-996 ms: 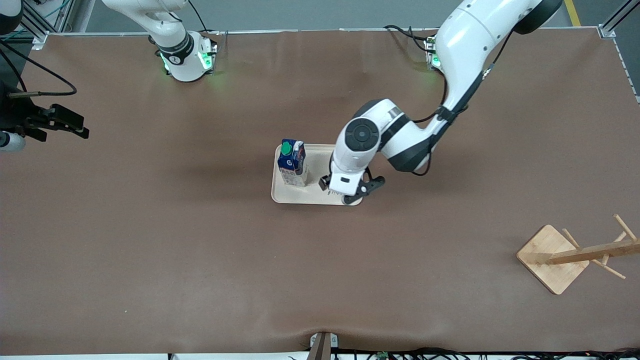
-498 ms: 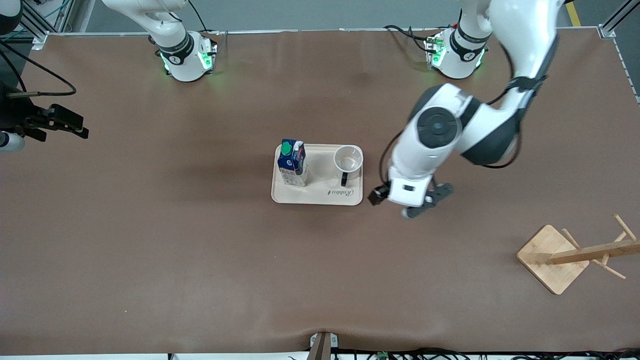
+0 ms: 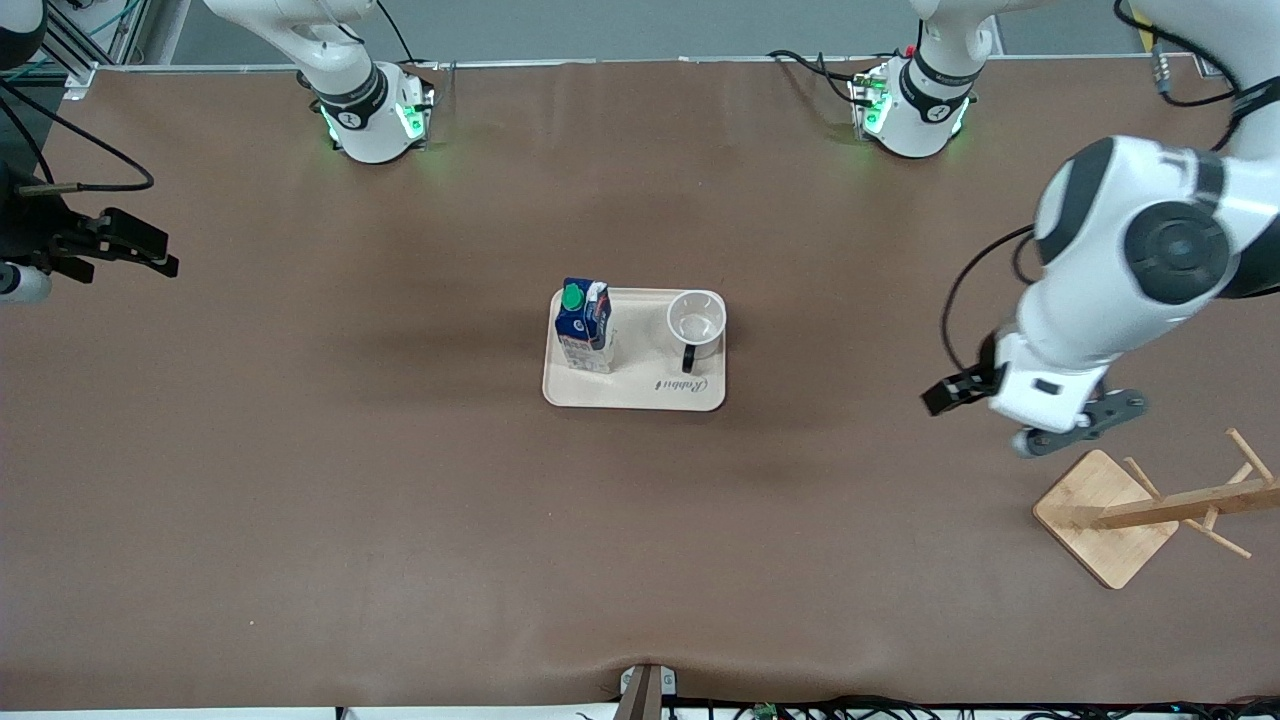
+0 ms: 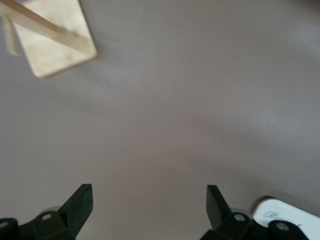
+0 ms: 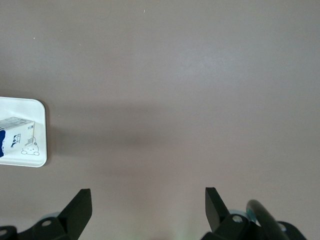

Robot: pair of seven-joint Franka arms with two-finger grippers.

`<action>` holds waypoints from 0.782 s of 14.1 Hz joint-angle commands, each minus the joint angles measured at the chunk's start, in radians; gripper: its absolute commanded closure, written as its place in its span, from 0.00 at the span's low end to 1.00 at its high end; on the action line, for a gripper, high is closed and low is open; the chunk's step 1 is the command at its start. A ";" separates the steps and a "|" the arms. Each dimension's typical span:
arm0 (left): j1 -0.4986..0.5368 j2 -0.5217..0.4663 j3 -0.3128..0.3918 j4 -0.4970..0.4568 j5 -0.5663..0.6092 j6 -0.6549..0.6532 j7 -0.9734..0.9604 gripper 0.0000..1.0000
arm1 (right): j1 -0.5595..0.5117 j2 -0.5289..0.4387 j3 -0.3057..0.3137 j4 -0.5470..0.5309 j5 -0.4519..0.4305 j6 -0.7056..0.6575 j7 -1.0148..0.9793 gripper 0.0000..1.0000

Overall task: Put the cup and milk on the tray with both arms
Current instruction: 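Open the left gripper and withdraw it from the mug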

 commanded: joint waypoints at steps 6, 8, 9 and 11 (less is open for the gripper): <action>0.089 -0.156 -0.003 0.029 0.000 -0.191 0.218 0.00 | 0.013 -0.007 -0.004 0.013 -0.015 -0.012 -0.001 0.00; 0.043 -0.228 0.053 0.017 -0.012 -0.226 0.239 0.00 | 0.013 -0.005 -0.004 0.013 -0.015 -0.013 -0.001 0.00; -0.010 -0.253 0.120 0.017 -0.044 -0.256 0.267 0.00 | 0.013 -0.007 -0.004 0.013 -0.015 -0.013 -0.001 0.00; -0.098 -0.303 0.229 0.009 -0.127 -0.295 0.313 0.00 | 0.013 -0.007 -0.004 0.013 -0.015 -0.015 -0.001 0.00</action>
